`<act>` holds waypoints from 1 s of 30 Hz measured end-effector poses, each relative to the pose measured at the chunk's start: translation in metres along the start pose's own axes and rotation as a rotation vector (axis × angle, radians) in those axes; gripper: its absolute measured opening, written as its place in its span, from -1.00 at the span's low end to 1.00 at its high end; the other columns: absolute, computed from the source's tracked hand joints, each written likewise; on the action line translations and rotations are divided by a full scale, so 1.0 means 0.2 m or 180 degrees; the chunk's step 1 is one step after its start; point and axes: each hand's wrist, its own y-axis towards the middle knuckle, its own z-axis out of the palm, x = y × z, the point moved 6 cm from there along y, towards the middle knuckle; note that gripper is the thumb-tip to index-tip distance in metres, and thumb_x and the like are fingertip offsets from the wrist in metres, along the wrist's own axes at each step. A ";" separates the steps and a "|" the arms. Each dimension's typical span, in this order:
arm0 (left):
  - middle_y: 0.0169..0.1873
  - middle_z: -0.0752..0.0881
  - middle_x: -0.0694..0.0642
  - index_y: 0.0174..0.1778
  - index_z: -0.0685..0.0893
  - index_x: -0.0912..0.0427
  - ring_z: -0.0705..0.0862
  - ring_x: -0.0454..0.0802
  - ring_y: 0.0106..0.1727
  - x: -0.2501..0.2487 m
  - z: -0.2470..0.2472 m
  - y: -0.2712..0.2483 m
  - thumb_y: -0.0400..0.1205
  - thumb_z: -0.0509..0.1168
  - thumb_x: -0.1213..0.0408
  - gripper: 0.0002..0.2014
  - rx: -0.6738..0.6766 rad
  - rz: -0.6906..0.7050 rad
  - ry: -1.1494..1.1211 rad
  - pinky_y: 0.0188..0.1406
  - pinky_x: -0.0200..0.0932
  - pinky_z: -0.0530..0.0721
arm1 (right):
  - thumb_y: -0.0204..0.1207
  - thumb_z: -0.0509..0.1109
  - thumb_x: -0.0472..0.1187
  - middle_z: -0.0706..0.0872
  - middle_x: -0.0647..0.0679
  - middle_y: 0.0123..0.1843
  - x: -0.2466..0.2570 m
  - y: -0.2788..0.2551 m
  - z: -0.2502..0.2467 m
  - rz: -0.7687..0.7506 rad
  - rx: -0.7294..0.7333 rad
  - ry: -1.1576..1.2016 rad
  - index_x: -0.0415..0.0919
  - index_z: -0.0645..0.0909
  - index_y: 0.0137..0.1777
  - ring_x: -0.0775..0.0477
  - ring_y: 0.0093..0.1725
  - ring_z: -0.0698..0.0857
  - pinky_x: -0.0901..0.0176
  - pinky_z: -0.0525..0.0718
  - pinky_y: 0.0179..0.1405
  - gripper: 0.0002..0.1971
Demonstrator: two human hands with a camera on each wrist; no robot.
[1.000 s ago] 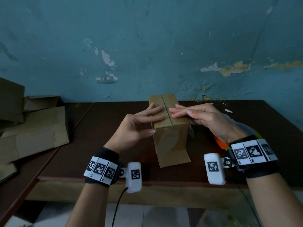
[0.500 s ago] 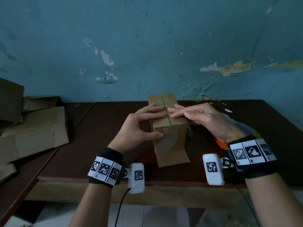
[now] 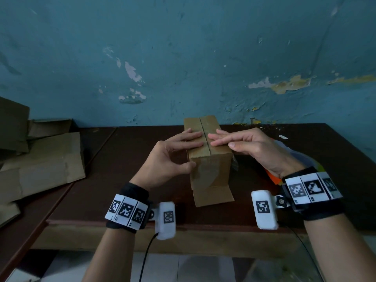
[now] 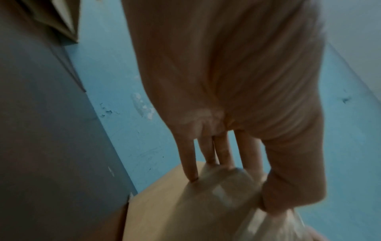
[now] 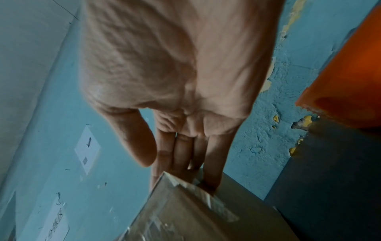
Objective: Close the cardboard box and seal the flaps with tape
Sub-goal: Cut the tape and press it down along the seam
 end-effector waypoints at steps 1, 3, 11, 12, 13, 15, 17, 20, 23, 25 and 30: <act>0.53 0.66 -0.05 0.40 0.77 0.14 0.34 -0.14 0.74 0.00 0.00 0.00 0.50 0.60 0.48 -0.48 -0.0075 0.0015 0.0056 0.72 0.26 0.34 | 0.52 0.25 -0.31 0.74 0.10 0.45 0.00 0.00 0.00 0.0016 0.0011 0.0010 -0.24 0.77 0.31 0.27 0.65 0.40 -0.13 0.19 0.76 -0.58; 0.49 0.69 -0.05 0.37 0.79 0.15 0.39 -0.16 0.70 0.00 0.01 0.01 0.46 0.66 0.40 -0.48 -0.0222 0.0044 0.0180 0.74 0.14 0.34 | 0.42 0.21 -0.38 0.72 0.11 0.47 -0.01 0.00 0.00 0.0052 0.0046 0.0073 -0.25 0.76 0.33 0.27 0.66 0.38 -0.13 0.17 0.76 -0.49; 0.49 0.69 -0.07 0.36 0.79 0.13 0.39 -0.20 0.70 -0.01 0.01 0.01 0.34 0.69 0.17 -0.38 -0.0152 -0.0078 -0.0066 0.73 0.17 0.36 | 0.21 0.08 -0.90 0.64 0.10 0.56 -0.03 -0.01 -0.01 0.0118 0.0144 0.0053 -0.27 0.67 0.43 0.27 0.71 0.29 0.06 0.44 0.65 -0.14; 0.52 0.67 -0.06 0.39 0.77 0.14 0.36 -0.19 0.72 -0.01 0.00 0.01 0.35 0.68 0.19 -0.36 -0.0056 -0.0086 -0.0100 0.73 0.17 0.35 | 0.22 0.10 -0.91 0.63 0.10 0.56 -0.03 -0.01 -0.01 0.0106 0.0151 0.0043 -0.27 0.67 0.43 0.28 0.71 0.28 0.14 0.45 0.62 -0.14; 0.55 0.64 -0.06 0.43 0.74 0.16 0.33 -0.18 0.74 0.00 0.00 0.01 0.39 0.67 0.21 -0.36 0.0060 -0.0088 -0.0128 0.75 0.16 0.32 | 0.24 0.12 -0.91 0.63 0.10 0.56 -0.03 -0.01 0.00 0.0095 0.0159 0.0050 -0.28 0.66 0.44 0.28 0.71 0.28 0.21 0.46 0.60 -0.15; 0.60 0.58 -0.04 0.49 0.69 0.20 0.27 -0.17 0.76 0.00 -0.01 0.00 0.49 0.61 0.26 -0.39 0.0227 -0.0058 -0.0123 0.76 0.17 0.27 | 0.28 0.16 -0.91 0.63 0.10 0.56 -0.02 -0.01 0.00 0.0068 0.0172 0.0064 -0.28 0.66 0.43 0.28 0.71 0.28 0.26 0.49 0.56 -0.19; 0.58 0.61 -0.03 0.47 0.71 0.22 0.30 -0.16 0.75 0.00 -0.01 -0.01 0.54 0.57 0.32 -0.46 0.0141 -0.0038 -0.0104 0.76 0.21 0.27 | 0.32 0.18 -0.89 0.64 0.11 0.56 -0.03 -0.01 0.00 0.0029 0.0172 0.0054 -0.27 0.67 0.43 0.28 0.71 0.28 0.23 0.49 0.58 -0.23; 0.50 0.69 -0.06 0.38 0.77 0.21 0.39 -0.19 0.70 0.00 -0.01 0.00 0.51 0.60 0.39 -0.52 -0.0124 -0.0125 -0.0121 0.75 0.15 0.31 | 0.37 0.19 -0.88 0.64 0.10 0.55 -0.03 -0.01 0.00 -0.0017 0.0155 0.0049 -0.29 0.67 0.42 0.28 0.70 0.30 0.20 0.45 0.61 -0.27; 0.45 0.72 -0.10 0.34 0.81 0.18 0.43 -0.23 0.67 0.00 0.00 0.01 0.47 0.63 0.38 -0.52 -0.0249 -0.0166 -0.0091 0.73 0.05 0.35 | 0.42 0.21 -0.85 0.64 0.07 0.56 -0.03 -0.01 0.00 -0.0065 0.0137 0.0038 -0.32 0.66 0.42 0.26 0.70 0.30 0.24 0.43 0.61 -0.33; 0.44 0.73 -0.10 0.31 0.82 0.16 0.43 -0.23 0.67 0.00 -0.01 0.01 0.44 0.65 0.35 -0.52 -0.0314 -0.0175 -0.0096 0.71 0.02 0.39 | 0.47 0.26 -0.80 0.64 0.07 0.56 -0.03 -0.01 0.00 -0.0118 0.0142 0.0010 -0.32 0.66 0.43 0.25 0.71 0.30 0.32 0.44 0.57 -0.39; 0.42 0.75 -0.09 0.30 0.83 0.13 0.44 -0.19 0.67 0.01 -0.01 0.01 0.42 0.67 0.29 -0.51 -0.0329 -0.0164 -0.0189 0.70 0.15 0.41 | 0.48 0.30 -0.76 0.63 0.08 0.57 -0.03 -0.01 0.00 -0.0162 0.0193 -0.0027 -0.32 0.65 0.44 0.25 0.71 0.30 0.43 0.45 0.49 -0.41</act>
